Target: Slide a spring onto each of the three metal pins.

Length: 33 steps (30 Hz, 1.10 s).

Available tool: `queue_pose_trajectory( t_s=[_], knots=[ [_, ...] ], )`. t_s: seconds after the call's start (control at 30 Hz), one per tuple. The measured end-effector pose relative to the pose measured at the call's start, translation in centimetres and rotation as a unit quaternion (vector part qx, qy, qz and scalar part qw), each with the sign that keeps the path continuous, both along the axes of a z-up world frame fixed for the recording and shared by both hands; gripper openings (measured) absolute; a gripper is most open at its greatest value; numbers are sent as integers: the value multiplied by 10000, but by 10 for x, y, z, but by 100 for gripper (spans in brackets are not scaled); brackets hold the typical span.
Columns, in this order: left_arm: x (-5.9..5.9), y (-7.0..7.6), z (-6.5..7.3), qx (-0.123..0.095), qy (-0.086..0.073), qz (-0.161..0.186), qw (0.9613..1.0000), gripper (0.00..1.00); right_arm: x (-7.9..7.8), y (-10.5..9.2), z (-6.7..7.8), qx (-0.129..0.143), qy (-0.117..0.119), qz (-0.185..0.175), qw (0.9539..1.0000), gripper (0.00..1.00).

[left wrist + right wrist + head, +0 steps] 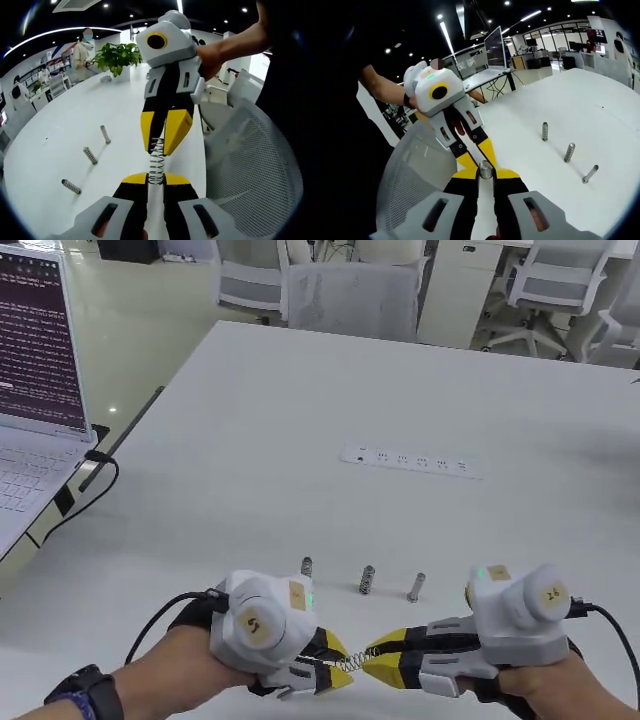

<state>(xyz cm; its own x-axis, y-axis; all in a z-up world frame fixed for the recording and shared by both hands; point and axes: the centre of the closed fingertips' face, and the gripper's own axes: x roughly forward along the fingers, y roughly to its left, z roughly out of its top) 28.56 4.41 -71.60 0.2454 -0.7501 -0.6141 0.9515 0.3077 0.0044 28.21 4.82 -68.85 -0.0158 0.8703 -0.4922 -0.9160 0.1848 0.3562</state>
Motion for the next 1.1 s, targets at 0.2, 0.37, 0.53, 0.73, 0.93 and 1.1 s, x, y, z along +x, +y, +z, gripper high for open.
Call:
queue_pose_trajectory(
  t_s=[0.2, 0.37, 0.53, 0.73, 0.93, 1.1],
  knots=[
    [0, -3, -2, 5, 0, -13, 10000, 2, 0, 3, 3, -42, -70, 63, 9999, 8],
    [-1, -5, -2, -64, -32, -28, 10000, 2, -1, 1, 2, -203, -162, 274, 9993, 8],
    [-2, -7, 2, -133, -86, -54, 9999, 2, -2, 0, 2, -382, -269, 445, 9979, 10],
    [-1, -14, 8, -309, -130, -14, 9994, 2, -3, -2, 5, -703, -580, 845, 9922, 10],
    [0, -23, 18, -633, -155, 70, 9978, 2, -1, -8, 13, -1028, -855, 1241, 9832, 12],
    [3, -30, 27, -843, -183, 101, 9962, 2, -1, -13, 22, -1139, -909, 1474, 9783, 12]
  ],
)
